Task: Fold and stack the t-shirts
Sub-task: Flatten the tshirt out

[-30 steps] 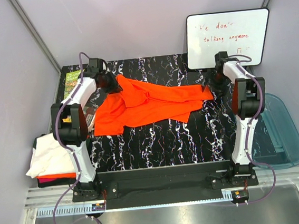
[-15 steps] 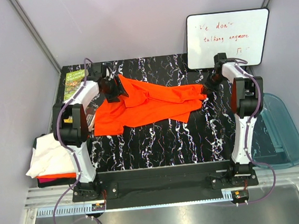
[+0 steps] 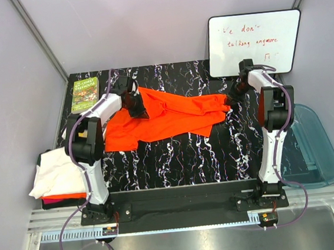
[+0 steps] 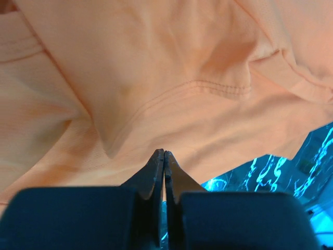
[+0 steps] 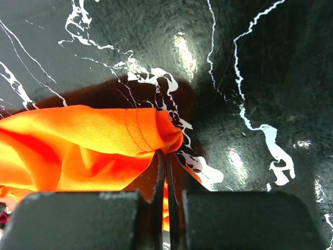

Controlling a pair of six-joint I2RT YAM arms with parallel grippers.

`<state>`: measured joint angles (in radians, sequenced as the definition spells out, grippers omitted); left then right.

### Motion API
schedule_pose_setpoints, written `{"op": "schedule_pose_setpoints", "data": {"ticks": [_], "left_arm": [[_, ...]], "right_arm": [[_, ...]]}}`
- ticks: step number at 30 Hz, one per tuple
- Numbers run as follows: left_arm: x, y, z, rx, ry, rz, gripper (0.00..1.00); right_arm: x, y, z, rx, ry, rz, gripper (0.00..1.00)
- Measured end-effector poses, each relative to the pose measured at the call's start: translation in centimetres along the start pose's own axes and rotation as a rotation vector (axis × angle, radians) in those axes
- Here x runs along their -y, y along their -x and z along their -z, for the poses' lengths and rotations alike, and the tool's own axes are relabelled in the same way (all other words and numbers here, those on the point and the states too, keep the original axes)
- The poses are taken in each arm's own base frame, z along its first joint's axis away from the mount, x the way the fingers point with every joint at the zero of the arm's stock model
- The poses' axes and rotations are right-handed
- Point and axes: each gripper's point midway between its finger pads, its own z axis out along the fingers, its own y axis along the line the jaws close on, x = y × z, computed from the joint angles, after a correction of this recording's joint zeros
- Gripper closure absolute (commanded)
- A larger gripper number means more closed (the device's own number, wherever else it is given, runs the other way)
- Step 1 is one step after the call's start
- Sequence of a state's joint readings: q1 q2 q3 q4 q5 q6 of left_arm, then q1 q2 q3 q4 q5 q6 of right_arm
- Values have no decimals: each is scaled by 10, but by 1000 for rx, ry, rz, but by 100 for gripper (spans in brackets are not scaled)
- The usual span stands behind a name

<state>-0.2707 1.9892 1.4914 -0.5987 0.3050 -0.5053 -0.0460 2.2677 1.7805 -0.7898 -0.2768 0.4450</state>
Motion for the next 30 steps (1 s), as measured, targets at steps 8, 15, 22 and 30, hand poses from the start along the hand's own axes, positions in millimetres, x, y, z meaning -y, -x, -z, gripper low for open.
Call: {"op": "schedule_pose_setpoints", "data": {"ticks": [8, 15, 22, 30], "left_arm": [[-4, 15, 6, 46, 36, -5, 53], [-7, 23, 12, 71, 67, -25, 38], [-22, 9, 8, 38, 120, -11, 40], [-27, 8, -1, 22, 133, -4, 48]], "right_arm": [[0, 1, 4, -3, 5, 25, 100], [-1, 2, 9, 4, 8, 39, 100], [-2, 1, 9, -1, 18, 40, 100], [-3, 1, 10, -4, 23, 41, 100]]}}
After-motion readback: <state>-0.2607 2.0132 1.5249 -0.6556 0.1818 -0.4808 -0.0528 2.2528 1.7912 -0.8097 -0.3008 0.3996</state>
